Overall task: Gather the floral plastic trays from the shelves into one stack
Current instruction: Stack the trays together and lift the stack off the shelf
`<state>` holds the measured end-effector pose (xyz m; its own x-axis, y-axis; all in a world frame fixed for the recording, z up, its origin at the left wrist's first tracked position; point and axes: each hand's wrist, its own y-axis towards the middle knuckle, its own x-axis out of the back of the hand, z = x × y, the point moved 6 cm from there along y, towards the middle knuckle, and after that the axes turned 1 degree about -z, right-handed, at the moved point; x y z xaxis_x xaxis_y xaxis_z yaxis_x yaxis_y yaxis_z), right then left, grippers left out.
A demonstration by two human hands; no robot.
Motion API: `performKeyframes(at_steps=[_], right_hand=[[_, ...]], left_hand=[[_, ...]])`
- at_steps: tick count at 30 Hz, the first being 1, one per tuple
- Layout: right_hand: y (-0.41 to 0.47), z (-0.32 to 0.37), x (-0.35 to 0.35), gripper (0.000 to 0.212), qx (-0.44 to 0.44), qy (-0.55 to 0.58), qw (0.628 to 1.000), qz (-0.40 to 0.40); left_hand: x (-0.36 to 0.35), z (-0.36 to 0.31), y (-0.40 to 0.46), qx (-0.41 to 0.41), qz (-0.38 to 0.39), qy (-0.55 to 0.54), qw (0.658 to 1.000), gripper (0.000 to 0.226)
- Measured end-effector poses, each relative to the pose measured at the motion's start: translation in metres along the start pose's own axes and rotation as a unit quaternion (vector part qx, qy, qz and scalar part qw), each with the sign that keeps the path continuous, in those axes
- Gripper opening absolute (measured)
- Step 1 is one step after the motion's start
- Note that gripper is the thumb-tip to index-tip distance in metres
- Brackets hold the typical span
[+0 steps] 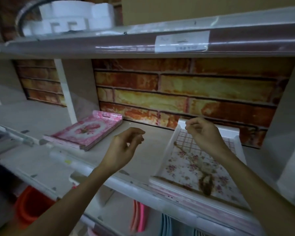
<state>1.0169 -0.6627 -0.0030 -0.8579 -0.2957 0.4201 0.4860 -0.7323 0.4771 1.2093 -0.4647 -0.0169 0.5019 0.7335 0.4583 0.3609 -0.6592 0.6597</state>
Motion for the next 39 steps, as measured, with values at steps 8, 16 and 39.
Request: performKeyframes(at_steps=[8,16,39], right_hand=[[0.016,0.033,-0.058,0.007,-0.006,-0.023,1.000,0.013],[0.035,0.064,-0.146,0.019,-0.037,-0.010,0.999,-0.012],[0.065,0.013,-0.356,0.016,-0.224,0.024,0.974,0.026]], left_hand=[[0.061,0.055,0.002,-0.010,0.006,0.028,1.000,0.017],[0.119,0.128,0.010,-0.116,0.098,0.119,0.981,0.020],[0.163,0.280,0.008,-0.235,0.229,0.299,0.896,0.035]])
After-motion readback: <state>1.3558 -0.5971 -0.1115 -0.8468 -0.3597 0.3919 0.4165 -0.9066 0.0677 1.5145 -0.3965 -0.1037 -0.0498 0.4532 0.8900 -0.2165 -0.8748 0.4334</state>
